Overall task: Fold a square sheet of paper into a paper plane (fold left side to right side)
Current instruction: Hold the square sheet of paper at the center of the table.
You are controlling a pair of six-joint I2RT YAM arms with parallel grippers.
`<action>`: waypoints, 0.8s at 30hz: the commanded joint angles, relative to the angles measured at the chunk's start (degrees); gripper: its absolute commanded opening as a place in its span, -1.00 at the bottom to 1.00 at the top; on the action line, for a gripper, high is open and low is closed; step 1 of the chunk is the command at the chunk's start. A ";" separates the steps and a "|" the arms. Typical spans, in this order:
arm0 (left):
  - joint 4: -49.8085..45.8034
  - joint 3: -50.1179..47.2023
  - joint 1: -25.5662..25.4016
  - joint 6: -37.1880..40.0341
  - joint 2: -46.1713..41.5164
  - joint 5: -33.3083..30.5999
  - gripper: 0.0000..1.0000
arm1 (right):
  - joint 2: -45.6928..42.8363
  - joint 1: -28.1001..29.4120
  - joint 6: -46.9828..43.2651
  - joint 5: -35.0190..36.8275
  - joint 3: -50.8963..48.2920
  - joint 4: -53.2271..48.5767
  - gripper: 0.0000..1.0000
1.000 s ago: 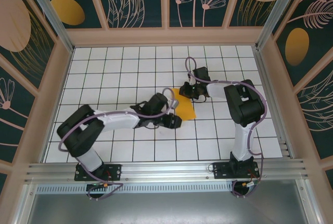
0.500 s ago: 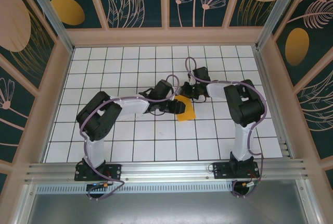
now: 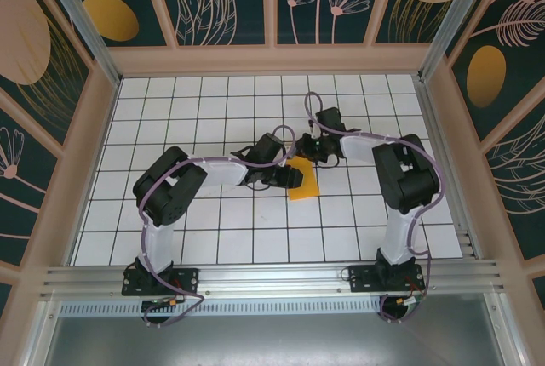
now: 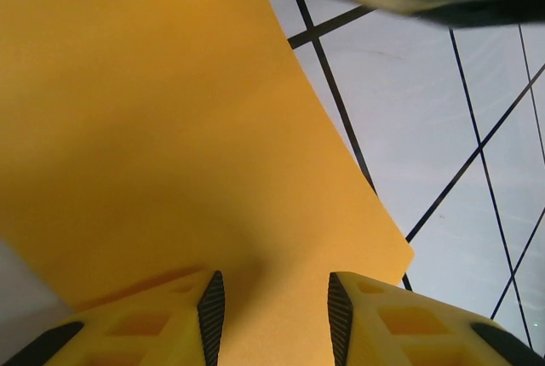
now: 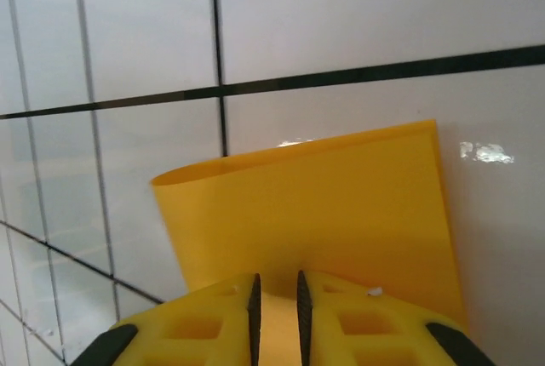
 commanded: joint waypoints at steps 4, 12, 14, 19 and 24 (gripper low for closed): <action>-0.74 -0.69 -0.19 0.34 1.67 -1.20 -0.18 | -12.96 -2.91 -2.06 2.91 -4.29 -5.90 -0.35; -1.26 -0.30 -0.20 0.08 1.69 -1.70 -0.18 | -22.90 -2.18 -1.11 0.02 -17.47 -9.39 -0.78; -1.35 -0.29 -0.20 -0.17 1.92 -1.88 -0.19 | -24.32 -1.26 0.69 -2.02 -21.12 -6.95 -0.81; -1.51 0.02 -0.20 -0.88 1.85 -2.19 -0.19 | -22.26 0.82 2.23 -2.81 -24.64 -4.29 -0.82; -2.44 0.93 -0.20 -1.42 1.85 -2.66 -0.19 | -18.36 1.37 1.69 -1.98 -23.75 -3.99 -0.82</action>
